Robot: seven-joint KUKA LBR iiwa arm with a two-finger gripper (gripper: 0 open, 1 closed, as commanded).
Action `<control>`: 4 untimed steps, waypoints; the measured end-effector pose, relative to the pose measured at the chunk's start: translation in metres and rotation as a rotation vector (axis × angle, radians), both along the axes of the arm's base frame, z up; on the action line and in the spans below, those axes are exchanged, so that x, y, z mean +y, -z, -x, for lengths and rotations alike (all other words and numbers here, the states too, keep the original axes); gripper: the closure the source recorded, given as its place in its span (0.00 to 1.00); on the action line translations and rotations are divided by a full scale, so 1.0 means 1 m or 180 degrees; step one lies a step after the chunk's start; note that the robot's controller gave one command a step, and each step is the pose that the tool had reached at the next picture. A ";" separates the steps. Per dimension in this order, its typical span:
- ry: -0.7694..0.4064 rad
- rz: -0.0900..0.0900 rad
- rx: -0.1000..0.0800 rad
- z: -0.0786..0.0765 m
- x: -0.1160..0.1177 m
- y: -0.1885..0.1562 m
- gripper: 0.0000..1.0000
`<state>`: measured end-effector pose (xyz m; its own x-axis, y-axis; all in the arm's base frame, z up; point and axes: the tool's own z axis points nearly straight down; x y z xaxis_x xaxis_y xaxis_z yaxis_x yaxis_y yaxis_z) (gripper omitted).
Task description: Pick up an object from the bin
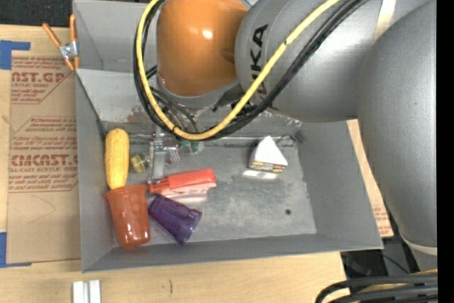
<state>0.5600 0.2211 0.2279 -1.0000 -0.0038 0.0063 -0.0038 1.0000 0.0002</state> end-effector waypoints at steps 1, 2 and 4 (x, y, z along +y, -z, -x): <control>0.0008 -0.0005 -0.0025 -0.002 -0.001 -0.005 0.00; -0.0094 -0.0009 -0.0033 0.006 -0.029 0.050 0.00; -0.0274 -0.0009 -0.0038 0.010 -0.093 0.077 0.00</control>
Offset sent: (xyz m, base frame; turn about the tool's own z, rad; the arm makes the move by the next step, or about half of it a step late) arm -0.0228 -0.0846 -0.1579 -0.0826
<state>0.5503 0.1281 0.1512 -0.9960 -0.0897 -0.0057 -0.0897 0.9960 0.0025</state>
